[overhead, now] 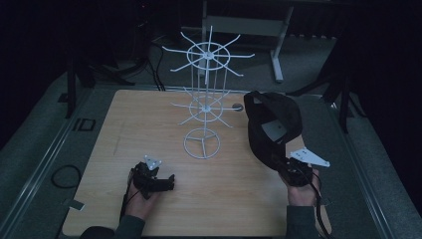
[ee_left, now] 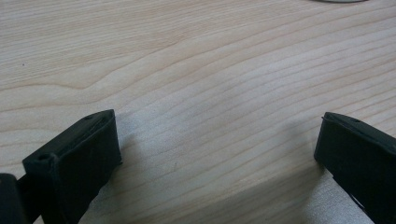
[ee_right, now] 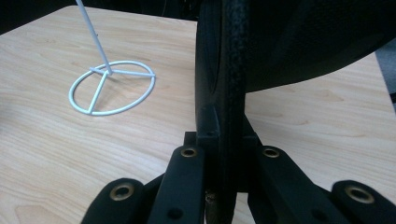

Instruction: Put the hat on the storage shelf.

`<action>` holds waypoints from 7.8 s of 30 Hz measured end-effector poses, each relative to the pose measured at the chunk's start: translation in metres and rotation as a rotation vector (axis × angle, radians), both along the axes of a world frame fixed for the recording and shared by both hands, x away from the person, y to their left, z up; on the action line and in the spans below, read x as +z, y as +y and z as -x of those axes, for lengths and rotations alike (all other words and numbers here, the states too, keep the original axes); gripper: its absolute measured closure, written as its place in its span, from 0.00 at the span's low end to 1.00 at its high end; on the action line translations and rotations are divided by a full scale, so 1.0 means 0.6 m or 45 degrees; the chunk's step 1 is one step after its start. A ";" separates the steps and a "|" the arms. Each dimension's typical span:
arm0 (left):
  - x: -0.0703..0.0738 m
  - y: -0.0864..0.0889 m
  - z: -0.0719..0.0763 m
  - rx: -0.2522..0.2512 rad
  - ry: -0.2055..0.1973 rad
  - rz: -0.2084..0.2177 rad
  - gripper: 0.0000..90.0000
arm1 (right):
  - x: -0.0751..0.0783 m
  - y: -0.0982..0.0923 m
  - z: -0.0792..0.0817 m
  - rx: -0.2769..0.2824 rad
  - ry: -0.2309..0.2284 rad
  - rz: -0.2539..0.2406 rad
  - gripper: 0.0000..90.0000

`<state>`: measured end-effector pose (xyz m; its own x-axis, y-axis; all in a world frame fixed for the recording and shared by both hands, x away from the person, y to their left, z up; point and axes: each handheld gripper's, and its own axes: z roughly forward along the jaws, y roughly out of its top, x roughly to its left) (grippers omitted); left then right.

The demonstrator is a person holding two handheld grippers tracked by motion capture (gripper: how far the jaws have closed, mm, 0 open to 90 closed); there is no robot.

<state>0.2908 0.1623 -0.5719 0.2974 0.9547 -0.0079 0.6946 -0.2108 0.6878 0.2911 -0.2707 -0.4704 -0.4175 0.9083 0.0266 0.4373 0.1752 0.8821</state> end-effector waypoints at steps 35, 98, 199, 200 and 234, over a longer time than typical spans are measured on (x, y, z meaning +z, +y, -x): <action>0.000 -0.002 0.000 -0.009 -0.001 -0.004 0.00 | 0.041 0.023 -0.006 -0.009 -0.112 0.058 0.96; 0.000 -0.003 0.000 -0.007 0.000 -0.003 0.00 | 0.115 0.042 -0.016 0.001 -0.253 0.079 0.96; 0.000 -0.006 0.000 -0.014 0.001 -0.003 0.00 | 0.179 0.057 -0.026 -0.026 -0.393 0.096 0.96; 0.000 -0.006 0.000 -0.014 0.001 -0.003 0.00 | 0.179 0.057 -0.026 -0.028 -0.394 0.095 0.96; 0.000 -0.006 0.000 -0.013 0.000 -0.002 0.00 | 0.178 0.083 -0.024 -0.002 -0.421 0.126 0.96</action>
